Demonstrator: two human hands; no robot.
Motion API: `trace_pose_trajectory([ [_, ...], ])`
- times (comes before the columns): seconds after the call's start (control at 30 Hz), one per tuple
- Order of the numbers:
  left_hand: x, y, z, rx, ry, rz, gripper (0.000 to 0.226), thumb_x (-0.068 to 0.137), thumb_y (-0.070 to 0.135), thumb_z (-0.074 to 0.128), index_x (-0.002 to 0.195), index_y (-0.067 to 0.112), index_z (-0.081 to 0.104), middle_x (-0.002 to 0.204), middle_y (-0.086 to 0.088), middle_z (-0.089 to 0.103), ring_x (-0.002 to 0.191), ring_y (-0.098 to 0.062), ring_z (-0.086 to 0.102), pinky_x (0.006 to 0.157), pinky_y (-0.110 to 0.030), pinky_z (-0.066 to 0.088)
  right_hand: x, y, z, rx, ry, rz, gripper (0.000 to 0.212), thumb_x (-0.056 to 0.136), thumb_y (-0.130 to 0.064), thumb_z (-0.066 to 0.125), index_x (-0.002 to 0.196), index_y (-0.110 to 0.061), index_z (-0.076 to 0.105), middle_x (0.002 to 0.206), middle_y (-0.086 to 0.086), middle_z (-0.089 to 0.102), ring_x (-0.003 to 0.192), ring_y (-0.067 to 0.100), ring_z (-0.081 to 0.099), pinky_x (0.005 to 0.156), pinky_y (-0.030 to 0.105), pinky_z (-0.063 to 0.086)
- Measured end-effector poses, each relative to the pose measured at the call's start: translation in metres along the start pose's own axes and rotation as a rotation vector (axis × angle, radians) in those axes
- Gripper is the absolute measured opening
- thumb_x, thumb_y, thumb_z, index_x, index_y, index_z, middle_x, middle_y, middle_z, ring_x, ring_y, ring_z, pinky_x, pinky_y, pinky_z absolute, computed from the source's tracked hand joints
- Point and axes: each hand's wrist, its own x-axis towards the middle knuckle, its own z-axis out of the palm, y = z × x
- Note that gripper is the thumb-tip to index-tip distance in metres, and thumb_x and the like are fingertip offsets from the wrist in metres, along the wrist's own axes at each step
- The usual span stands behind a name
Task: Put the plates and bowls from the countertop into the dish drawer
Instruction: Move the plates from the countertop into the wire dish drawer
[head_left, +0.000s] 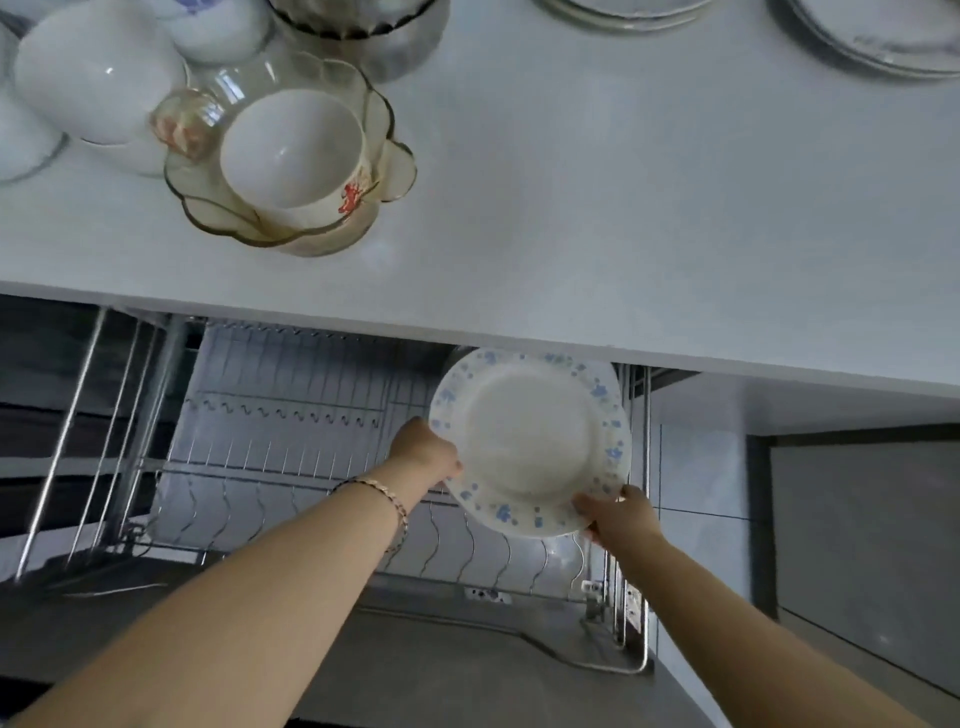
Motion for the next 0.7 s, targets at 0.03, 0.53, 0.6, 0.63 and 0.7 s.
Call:
trace_pose_trajectory([
  [0.03,0.007,0.002,0.004,0.009,0.007,0.008,0.038,0.079,-0.002,0.066,0.117,-0.001,0.059,0.119,-0.017,0.066,0.107,-0.031,0.065,0.091,-0.036,0.055,0.006,0.000,0.002,0.020,0.030,-0.008,0.036,0.081,-0.003,0.063,0.115,0.001,0.052,0.094,0.012,0.059,0.093,0.035,0.064,0.090,0.048,0.054],
  [0.53,0.047,0.014,0.035,0.051,0.082,0.036,0.055,0.092,0.000,0.047,0.142,0.009,0.026,0.133,-0.016,0.052,0.111,-0.032,0.060,0.083,-0.030,0.052,0.061,-0.008,0.032,0.001,0.298,-0.150,0.042,0.083,-0.006,0.055,0.124,-0.012,0.054,0.119,0.017,0.060,0.081,0.026,0.054,0.047,0.017,0.028],
  [0.6,0.047,0.013,0.038,-0.020,0.034,0.029,0.066,0.090,-0.004,0.047,0.146,0.014,0.017,0.134,-0.014,0.051,0.110,-0.032,0.060,0.087,-0.036,0.055,0.063,-0.006,0.033,0.010,0.302,-0.149,0.044,0.084,-0.008,0.055,0.127,-0.013,0.052,0.119,0.017,0.059,0.079,0.024,0.052,0.046,0.016,0.026],
  [0.63,0.046,0.013,0.038,-0.060,0.014,0.023,0.070,0.089,-0.006,0.047,0.147,0.017,0.014,0.136,-0.014,0.050,0.110,-0.033,0.060,0.087,-0.041,0.056,0.063,-0.005,0.032,0.013,0.297,-0.153,0.045,0.085,-0.010,0.055,0.130,-0.014,0.050,0.120,0.017,0.058,0.079,0.024,0.052,0.046,0.016,0.026],
  [0.7,0.043,0.012,0.039,-0.165,-0.018,-0.005,0.072,0.088,-0.010,0.044,0.146,0.021,0.015,0.140,-0.011,0.047,0.116,-0.035,0.057,0.086,-0.046,0.056,0.060,-0.002,0.031,0.025,0.282,-0.155,0.046,0.087,-0.015,0.056,0.132,-0.015,0.047,0.118,0.018,0.060,0.075,0.024,0.053,0.045,0.019,0.027],
])
